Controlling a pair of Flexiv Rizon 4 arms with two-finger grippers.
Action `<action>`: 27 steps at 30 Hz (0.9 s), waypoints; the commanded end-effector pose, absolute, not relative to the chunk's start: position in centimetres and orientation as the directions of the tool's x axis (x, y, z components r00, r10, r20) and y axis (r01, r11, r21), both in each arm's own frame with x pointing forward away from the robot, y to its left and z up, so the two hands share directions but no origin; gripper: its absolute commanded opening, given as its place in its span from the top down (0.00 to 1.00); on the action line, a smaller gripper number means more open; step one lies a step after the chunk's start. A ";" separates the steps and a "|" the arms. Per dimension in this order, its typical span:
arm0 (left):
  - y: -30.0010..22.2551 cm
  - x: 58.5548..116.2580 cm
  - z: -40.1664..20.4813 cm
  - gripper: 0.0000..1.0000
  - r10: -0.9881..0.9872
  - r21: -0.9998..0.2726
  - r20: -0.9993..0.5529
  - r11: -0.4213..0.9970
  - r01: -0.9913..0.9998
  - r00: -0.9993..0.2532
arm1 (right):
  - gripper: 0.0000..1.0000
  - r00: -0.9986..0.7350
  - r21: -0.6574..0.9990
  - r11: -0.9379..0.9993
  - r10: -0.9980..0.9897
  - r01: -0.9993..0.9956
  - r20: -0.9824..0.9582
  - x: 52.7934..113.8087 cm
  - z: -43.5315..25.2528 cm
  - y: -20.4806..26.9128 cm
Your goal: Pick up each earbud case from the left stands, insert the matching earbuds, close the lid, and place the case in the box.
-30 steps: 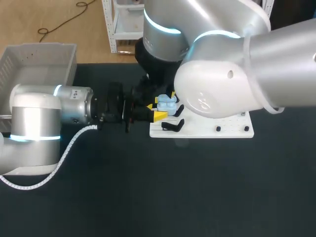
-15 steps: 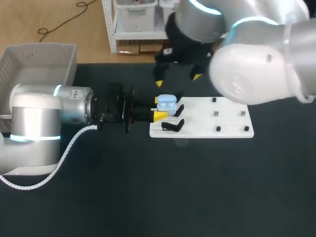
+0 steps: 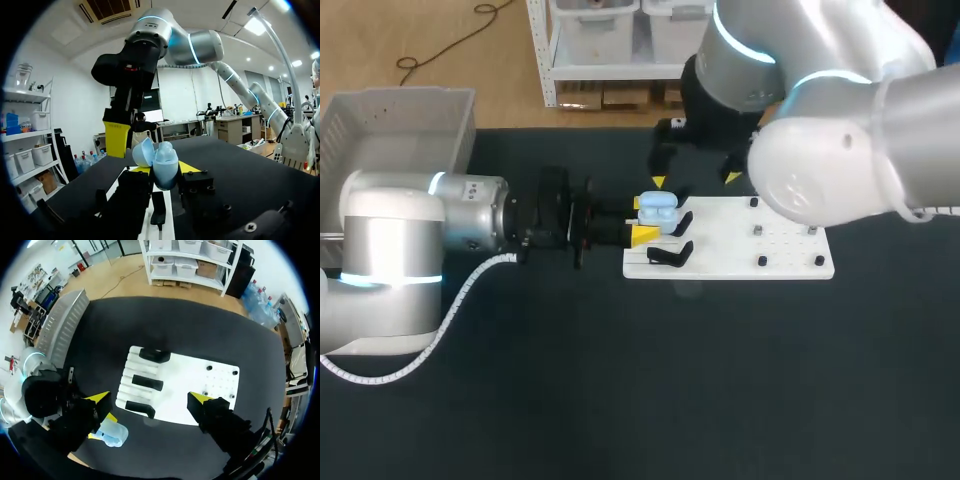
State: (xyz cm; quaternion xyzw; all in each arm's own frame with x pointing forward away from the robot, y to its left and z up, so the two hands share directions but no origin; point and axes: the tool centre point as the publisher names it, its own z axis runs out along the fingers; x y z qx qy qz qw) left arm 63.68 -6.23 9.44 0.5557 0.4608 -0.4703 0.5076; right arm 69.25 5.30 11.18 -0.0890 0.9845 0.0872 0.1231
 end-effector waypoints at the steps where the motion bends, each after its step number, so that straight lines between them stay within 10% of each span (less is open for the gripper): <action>1: -6.2 63.6 9.4 1.00 0.034 0.132 -0.990 -0.059 0.990 0.134 | 0.00 -0.962 0.145 0.969 -0.168 -0.201 -0.214 68.9 11.3 5.4; 16: -6.2 63.6 9.4 1.00 0.034 0.132 -0.990 -0.059 0.990 0.134 | 0.00 -0.968 0.131 0.967 -0.195 -0.216 -0.159 65.8 11.6 4.8; 27: -6.1 63.6 9.6 1.00 0.036 0.124 -0.991 -0.051 0.991 0.126 | 0.00 -0.853 0.119 0.942 -0.224 -0.313 -0.472 64.0 16.2 2.6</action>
